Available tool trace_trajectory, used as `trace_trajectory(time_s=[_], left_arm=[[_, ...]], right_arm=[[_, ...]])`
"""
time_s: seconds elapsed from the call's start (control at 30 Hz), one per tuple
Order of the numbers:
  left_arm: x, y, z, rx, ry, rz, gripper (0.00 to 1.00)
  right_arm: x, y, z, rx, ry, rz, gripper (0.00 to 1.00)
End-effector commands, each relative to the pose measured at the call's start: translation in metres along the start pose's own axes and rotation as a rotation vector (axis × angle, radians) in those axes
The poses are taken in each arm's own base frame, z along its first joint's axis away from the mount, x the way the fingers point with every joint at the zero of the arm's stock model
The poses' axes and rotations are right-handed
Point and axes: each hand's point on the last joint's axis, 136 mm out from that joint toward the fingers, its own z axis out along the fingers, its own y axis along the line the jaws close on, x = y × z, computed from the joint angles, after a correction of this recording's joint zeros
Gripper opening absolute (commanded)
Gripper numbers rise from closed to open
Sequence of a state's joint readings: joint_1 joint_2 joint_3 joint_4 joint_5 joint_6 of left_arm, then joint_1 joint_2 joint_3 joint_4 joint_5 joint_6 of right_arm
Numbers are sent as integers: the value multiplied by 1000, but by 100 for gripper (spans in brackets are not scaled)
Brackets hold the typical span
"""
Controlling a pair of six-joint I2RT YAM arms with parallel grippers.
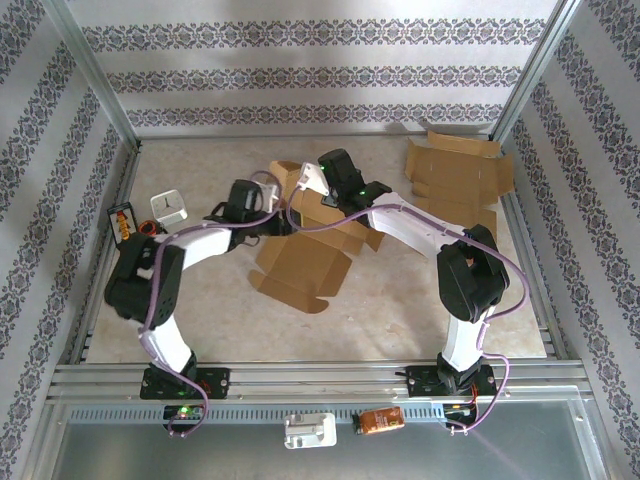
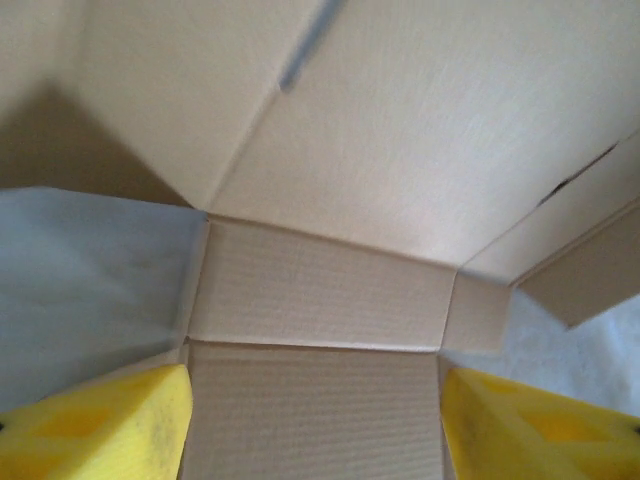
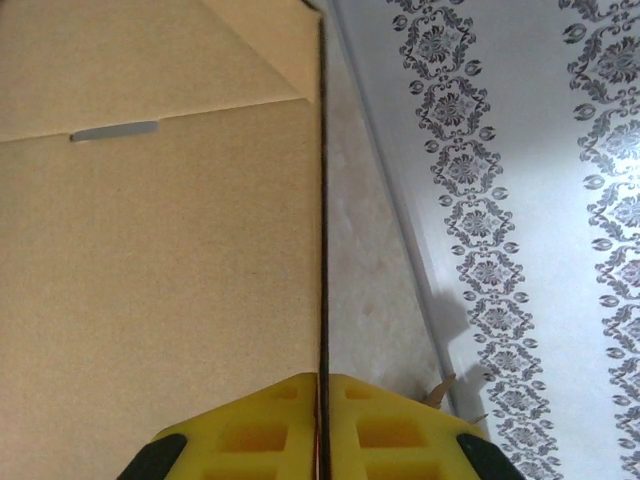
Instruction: Fold the paper box
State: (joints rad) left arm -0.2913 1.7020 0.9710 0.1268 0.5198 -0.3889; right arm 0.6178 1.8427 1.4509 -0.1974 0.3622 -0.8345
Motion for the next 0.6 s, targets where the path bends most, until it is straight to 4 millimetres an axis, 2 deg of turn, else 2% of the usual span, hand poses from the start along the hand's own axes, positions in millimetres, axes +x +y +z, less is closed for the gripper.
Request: trace_trajectory(time_s=[0.0,0.1,0.23,0.33,0.57], left_arm=[[-44,-1,-52,-26,-136,80,72],[-50,3,-71,-74,-115,190,77],[-60,17,-76,-105,-78,281,78],[-67,28,-67,-73,-11,287,78],[-77,47,-31,-2,96,312,78]], right_arm=[[-2,-12,-5,50,-8,-47,10],[-2,-14,-4,64,-7,-77,10],[-6,-13,-4,59,-23,-114,9],[-8,-7,-3,53,-26,-167,9],[-10,-3,-4,44,-32,-204,9]])
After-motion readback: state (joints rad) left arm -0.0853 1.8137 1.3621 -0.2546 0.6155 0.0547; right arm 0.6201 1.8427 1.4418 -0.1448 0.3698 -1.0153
